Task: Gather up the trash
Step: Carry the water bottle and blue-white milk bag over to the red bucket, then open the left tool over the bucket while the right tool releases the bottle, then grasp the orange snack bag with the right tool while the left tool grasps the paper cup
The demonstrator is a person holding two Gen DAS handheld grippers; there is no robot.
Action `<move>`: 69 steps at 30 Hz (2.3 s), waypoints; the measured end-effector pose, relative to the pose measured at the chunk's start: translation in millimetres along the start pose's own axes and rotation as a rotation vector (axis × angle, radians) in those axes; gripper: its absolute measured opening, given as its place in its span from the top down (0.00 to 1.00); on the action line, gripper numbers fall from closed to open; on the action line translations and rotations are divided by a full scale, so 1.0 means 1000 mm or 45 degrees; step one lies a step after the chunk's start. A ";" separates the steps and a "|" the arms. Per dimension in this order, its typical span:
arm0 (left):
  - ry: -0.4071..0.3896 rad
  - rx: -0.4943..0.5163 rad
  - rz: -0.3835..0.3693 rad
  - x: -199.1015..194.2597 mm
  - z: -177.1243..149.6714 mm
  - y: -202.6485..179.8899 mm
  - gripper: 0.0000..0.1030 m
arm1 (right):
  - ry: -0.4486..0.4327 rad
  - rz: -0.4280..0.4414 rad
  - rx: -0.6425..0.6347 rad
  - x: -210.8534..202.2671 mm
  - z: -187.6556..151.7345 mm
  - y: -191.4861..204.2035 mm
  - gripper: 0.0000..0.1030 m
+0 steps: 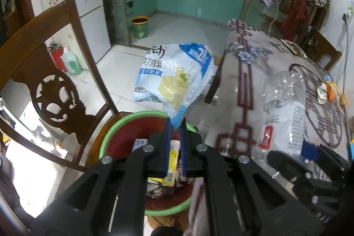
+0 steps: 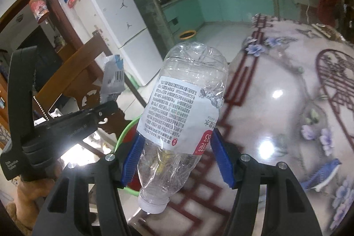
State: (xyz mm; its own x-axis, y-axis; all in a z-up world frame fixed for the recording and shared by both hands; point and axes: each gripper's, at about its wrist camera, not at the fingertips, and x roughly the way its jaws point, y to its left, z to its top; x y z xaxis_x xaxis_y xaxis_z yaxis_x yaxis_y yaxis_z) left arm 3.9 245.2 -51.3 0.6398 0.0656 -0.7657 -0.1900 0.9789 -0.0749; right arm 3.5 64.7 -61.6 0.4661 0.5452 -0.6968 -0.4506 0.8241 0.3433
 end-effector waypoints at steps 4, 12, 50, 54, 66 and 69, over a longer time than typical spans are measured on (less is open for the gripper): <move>0.010 -0.018 0.052 0.005 0.002 0.012 0.93 | 0.055 0.049 0.024 0.024 0.001 0.006 0.42; 0.029 -0.055 0.095 0.012 0.002 0.030 0.93 | 0.112 0.113 0.091 0.057 0.006 0.017 0.42; -0.034 -0.085 0.137 -0.008 0.010 0.013 0.44 | 0.044 0.094 0.125 0.023 0.002 -0.014 0.29; -0.042 -0.069 0.084 -0.011 0.014 -0.014 0.41 | -0.009 0.034 0.144 -0.012 -0.001 -0.050 0.28; -0.097 0.163 -0.179 -0.010 0.022 -0.169 0.23 | -0.190 -0.571 0.290 -0.149 0.018 -0.294 0.22; -0.109 0.226 -0.235 -0.004 0.016 -0.202 0.21 | -0.272 -0.651 0.493 -0.179 0.025 -0.377 0.20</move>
State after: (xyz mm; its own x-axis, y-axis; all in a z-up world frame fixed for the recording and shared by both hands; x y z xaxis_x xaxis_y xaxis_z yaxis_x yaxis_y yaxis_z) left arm 51.8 49.9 -23.3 0.7136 -0.1082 -0.6922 0.0643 0.9940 -0.0890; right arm 108.6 -339.6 -50.5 0.7063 0.0575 -0.7056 0.1538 0.9604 0.2322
